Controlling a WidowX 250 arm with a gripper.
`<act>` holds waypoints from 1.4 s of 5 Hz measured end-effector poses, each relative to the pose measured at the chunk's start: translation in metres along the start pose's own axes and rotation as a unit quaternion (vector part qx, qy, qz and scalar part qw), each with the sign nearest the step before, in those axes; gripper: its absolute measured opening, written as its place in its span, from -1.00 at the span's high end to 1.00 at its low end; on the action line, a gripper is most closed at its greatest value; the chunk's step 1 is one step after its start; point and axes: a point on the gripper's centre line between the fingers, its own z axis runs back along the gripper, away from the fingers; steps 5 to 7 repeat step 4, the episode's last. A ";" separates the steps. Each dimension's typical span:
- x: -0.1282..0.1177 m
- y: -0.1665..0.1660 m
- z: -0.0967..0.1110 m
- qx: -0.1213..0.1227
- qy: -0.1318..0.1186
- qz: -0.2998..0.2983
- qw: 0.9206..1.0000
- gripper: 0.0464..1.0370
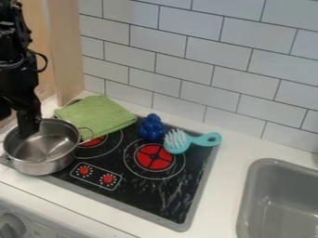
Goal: Moves the silver pot to the other side of the burner
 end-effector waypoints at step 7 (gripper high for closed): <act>0.014 -0.013 0.058 -0.031 -0.096 -0.051 0.994 -0.92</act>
